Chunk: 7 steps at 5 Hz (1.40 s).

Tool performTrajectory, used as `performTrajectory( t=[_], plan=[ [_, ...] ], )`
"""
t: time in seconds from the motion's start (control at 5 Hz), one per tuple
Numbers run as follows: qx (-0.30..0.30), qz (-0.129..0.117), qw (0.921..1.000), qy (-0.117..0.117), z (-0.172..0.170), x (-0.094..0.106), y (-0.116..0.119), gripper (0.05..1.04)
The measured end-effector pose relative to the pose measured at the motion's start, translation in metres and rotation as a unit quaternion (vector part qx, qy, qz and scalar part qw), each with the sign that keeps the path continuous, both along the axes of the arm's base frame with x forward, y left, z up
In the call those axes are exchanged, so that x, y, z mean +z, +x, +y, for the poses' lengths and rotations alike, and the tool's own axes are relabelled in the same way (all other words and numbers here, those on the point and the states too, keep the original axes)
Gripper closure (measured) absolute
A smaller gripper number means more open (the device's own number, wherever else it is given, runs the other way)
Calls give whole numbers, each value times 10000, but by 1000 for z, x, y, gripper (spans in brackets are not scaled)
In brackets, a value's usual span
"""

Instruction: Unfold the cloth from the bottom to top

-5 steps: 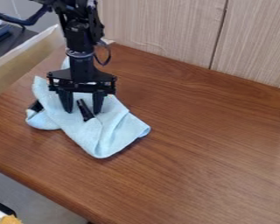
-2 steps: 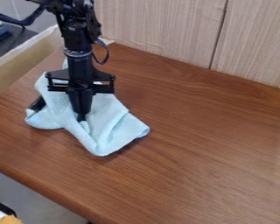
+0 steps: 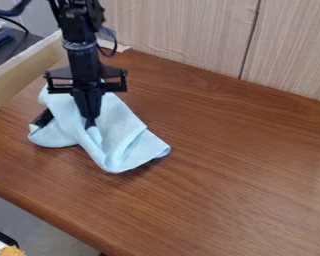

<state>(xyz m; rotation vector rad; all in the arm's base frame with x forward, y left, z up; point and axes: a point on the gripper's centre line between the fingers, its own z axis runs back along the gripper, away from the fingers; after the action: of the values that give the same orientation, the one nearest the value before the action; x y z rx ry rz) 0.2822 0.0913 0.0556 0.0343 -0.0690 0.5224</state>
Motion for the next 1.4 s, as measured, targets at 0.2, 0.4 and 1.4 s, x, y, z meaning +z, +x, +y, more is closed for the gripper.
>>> performTrajectory(
  t=[0.2,0.4,1.4],
  plan=[
    [-73,-316,9994,-100,-12,24,10,1020],
    [-126,-481,9984,-278,-25,38,22,1020],
    [-672,-776,9898,-991,-121,30,121,1021]
  ],
)
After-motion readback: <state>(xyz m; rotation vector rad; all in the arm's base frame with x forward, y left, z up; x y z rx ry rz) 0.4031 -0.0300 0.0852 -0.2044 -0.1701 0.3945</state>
